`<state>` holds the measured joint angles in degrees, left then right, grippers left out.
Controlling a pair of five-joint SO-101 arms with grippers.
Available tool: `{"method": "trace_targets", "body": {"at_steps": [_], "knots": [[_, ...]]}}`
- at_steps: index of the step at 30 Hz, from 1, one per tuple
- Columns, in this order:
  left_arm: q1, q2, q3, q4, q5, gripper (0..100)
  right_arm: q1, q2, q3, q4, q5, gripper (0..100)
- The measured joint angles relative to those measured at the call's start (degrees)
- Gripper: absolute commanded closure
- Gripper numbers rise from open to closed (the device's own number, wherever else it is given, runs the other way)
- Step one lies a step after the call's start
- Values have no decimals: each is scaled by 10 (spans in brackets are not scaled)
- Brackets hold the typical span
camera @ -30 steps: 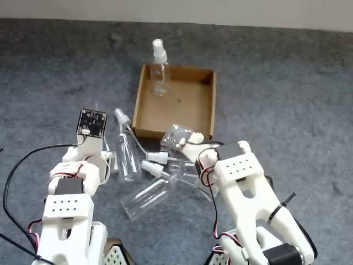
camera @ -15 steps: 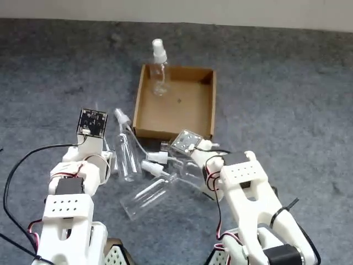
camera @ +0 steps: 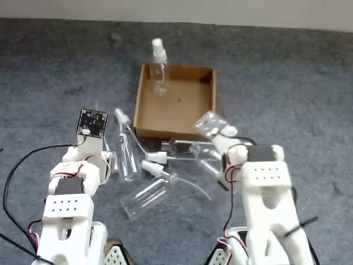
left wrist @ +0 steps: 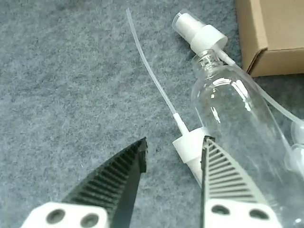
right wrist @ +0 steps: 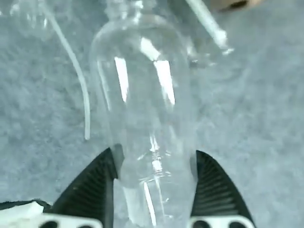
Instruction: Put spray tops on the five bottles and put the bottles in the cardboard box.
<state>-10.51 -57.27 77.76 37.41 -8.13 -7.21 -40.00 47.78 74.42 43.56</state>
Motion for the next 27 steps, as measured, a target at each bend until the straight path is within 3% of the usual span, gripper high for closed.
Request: {"method": "trace_targets", "body": {"at_steps": [6, 14, 21, 27], "knots": [[0, 0, 0, 0, 0, 850, 124, -56, -45, 36, 0, 940], [0, 0, 0, 0, 0, 850, 339, 105, -45, -128, 0, 940], [0, 0, 0, 0, 0, 850, 398, 362, -112, -182, 0, 926], [0, 0, 0, 0, 0, 850, 401, 428, -186, -134, -1, 730]]}}
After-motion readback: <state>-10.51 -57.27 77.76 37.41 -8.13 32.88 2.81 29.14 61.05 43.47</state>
